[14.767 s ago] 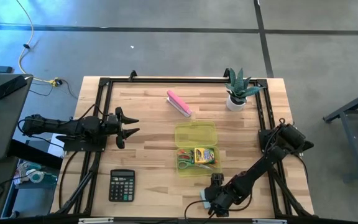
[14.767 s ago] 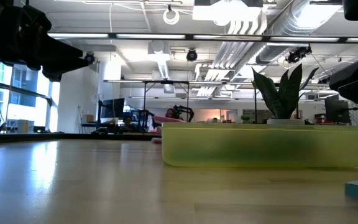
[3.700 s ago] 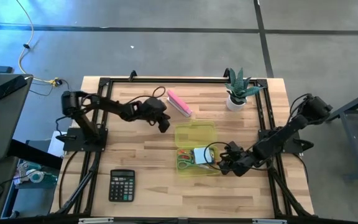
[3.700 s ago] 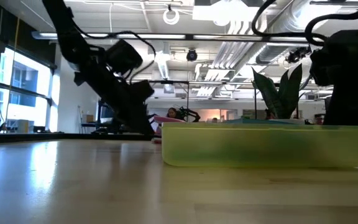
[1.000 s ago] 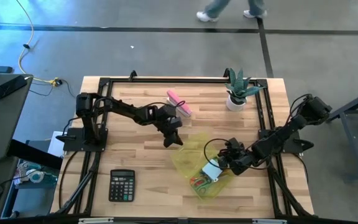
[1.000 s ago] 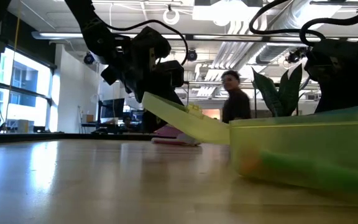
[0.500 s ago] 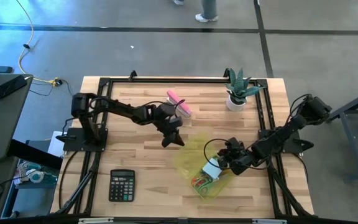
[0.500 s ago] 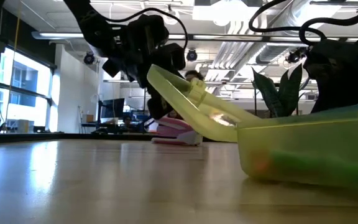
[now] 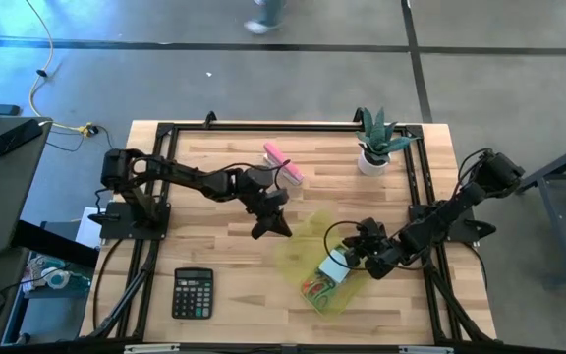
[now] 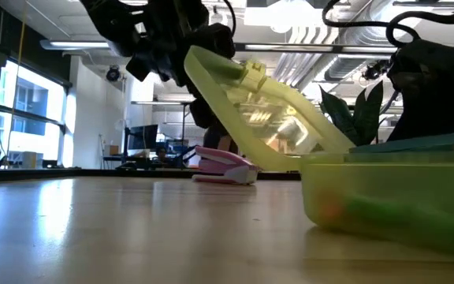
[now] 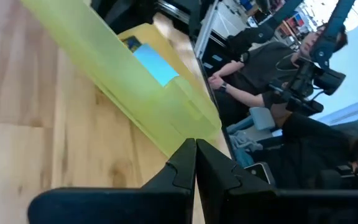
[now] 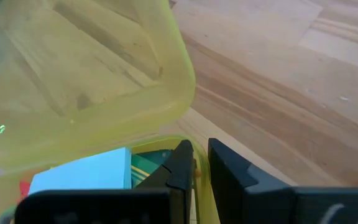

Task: Pack school essentials
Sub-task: Close the yellow supply box

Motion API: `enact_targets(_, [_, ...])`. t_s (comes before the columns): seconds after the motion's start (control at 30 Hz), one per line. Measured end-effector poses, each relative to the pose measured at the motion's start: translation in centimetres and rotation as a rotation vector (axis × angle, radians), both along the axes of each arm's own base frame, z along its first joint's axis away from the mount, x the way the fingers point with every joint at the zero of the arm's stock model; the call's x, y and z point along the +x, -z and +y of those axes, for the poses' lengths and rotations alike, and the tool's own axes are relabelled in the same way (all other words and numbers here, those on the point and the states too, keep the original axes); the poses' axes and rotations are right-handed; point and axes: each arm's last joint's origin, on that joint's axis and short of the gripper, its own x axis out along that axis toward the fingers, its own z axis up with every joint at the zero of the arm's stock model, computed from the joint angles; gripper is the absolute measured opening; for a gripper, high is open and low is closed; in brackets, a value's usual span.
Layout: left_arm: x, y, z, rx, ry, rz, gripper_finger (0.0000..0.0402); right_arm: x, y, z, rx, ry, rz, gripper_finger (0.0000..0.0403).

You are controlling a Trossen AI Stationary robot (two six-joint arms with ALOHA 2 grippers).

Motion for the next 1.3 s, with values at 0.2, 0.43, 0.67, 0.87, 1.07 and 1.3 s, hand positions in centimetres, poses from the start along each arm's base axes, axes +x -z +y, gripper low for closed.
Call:
enact_targets(0.2, [0.4,-0.3,-1.4,0.001,0.037,-0.036,0.0,-0.1,-0.1,0.2,-0.029,0.008,-0.026,0.0034])
enact_targets(0.43, [0.8,-1.0,-2.4,-0.013,0.046,-0.1,0.0,-0.1,-0.2,0.1,-0.05,0.025,-0.044,0.0034])
enact_targets(0.67, [1.1,-1.2,-2.6,0.031,-0.03,-0.125,0.0,0.0,0.2,0.1,-0.05,0.041,-0.039,0.0034])
enact_targets(0.87, [1.2,-1.2,-3.2,0.055,-0.034,-0.132,0.0,0.1,0.9,0.2,-0.049,0.074,-0.033,0.0034])
enact_targets(1.07, [1.3,-1.2,-4.7,0.08,-0.015,-0.14,0.0,0.3,0.8,0.2,-0.052,0.087,-0.064,0.0034])
enact_targets(1.3, [1.4,-1.2,-6.1,0.088,0.005,-0.142,0.0,0.5,0.7,0.3,-0.051,0.09,-0.09,0.0034])
